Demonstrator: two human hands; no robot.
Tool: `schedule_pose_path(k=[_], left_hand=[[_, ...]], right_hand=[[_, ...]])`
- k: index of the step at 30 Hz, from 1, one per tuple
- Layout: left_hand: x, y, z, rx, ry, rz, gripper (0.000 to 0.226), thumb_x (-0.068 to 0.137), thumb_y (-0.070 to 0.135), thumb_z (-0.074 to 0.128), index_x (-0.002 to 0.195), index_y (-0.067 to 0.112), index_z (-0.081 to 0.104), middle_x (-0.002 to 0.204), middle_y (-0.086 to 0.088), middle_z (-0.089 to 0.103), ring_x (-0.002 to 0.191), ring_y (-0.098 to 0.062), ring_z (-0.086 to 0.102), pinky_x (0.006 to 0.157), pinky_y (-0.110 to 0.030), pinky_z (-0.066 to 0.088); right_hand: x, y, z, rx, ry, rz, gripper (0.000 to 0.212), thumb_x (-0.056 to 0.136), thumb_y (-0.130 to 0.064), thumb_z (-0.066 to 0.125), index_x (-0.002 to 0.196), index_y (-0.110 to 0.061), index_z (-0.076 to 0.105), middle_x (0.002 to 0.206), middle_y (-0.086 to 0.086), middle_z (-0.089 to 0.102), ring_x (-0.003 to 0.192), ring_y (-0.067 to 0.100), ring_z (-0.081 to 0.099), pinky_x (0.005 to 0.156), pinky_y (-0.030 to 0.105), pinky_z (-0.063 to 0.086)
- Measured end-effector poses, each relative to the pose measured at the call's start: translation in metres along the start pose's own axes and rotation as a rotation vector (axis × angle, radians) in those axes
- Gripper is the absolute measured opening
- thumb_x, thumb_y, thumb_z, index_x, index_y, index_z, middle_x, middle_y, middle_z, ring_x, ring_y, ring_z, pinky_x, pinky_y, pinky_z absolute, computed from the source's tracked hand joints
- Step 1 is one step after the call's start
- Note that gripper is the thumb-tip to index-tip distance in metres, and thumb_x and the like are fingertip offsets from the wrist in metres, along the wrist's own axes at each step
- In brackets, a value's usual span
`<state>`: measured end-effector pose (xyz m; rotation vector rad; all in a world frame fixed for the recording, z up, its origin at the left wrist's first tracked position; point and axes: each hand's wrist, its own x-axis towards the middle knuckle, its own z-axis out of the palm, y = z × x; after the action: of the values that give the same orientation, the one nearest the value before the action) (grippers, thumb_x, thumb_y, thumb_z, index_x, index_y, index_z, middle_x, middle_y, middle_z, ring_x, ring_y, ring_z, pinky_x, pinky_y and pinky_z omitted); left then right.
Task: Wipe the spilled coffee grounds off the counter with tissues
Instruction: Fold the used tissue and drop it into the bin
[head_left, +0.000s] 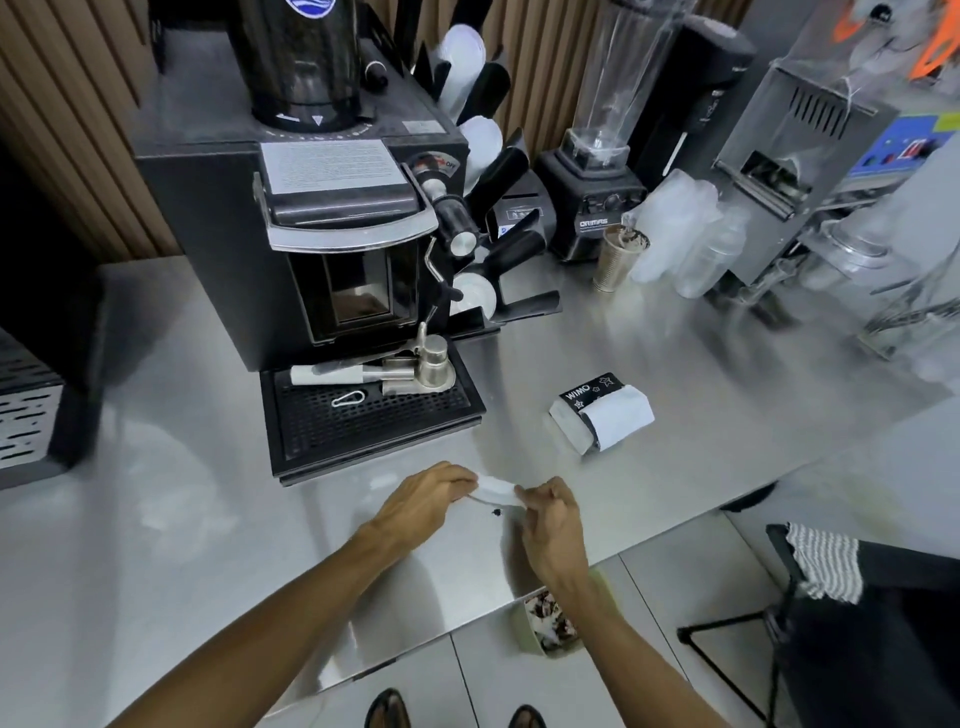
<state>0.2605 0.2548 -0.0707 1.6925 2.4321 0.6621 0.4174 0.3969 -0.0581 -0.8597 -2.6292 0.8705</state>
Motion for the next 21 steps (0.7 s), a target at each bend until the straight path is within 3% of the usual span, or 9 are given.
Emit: schedule_pose_path(k=[3,6,12,14,18,21], left_hand=[[0.022,0.007,0.003,-0.002,-0.032,0.015,0.030,0.096,0.007,0.055,0.123,0.012,0.065,0.125,-0.001,0.062,0.111,-0.020,0.058,0.093,-0.030,0.050],[0.046,0.014,0.003,0.010,-0.096,0.031,0.026,0.098,0.012,0.051,0.120,0.012,0.064,0.124,0.000,0.059,0.112,-0.021,0.054,0.091,-0.034,0.049],[0.048,0.009,-0.007,0.100,-0.145,0.123,0.016,0.092,0.002,0.057,0.103,0.007,0.067,0.111,-0.002,0.060,0.100,-0.021,0.056,0.075,-0.040,0.053],[0.036,0.000,-0.010,0.124,-0.167,0.141,0.022,0.088,-0.003,0.057,0.103,0.008,0.068,0.112,-0.001,0.059,0.103,-0.021,0.054,0.075,-0.037,0.052],[0.012,-0.014,-0.014,0.092,-0.168,0.062,0.021,0.092,0.003,0.053,0.102,0.011,0.069,0.109,0.000,0.060,0.103,-0.020,0.055,0.078,-0.036,0.051],[0.009,-0.004,-0.024,0.060,-0.194,-0.030,0.021,0.096,0.013,0.047,0.099,0.009,0.068,0.106,-0.004,0.060,0.100,-0.022,0.056,0.081,-0.037,0.047]], right_hand=[[0.010,0.008,-0.012,-0.050,0.059,0.042,0.023,0.087,0.000,0.055,0.107,0.000,0.066,0.100,0.008,0.052,0.084,0.009,0.050,0.080,0.033,0.049],[0.009,0.015,-0.012,-0.230,0.059,0.040,0.021,0.094,-0.007,0.051,0.105,-0.001,0.067,0.095,0.008,0.052,0.082,0.021,0.049,0.070,0.039,0.053],[-0.011,-0.008,0.008,-0.234,0.123,0.040,0.040,0.095,-0.019,0.028,0.099,0.001,0.063,0.084,0.002,0.045,0.077,0.027,0.046,0.057,0.033,0.042],[-0.020,-0.021,0.018,-0.235,0.088,0.012,0.025,0.095,-0.007,0.041,0.097,0.002,0.064,0.084,0.009,0.047,0.072,0.027,0.046,0.052,0.032,0.041],[-0.025,-0.037,0.024,-0.125,0.004,0.021,0.019,0.095,-0.004,0.050,0.105,0.001,0.065,0.093,0.009,0.047,0.077,0.026,0.050,0.065,0.035,0.051],[-0.018,-0.037,0.012,0.014,0.036,0.076,0.021,0.088,0.003,0.057,0.104,0.000,0.072,0.094,0.012,0.056,0.073,0.021,0.056,0.073,0.013,0.043]])
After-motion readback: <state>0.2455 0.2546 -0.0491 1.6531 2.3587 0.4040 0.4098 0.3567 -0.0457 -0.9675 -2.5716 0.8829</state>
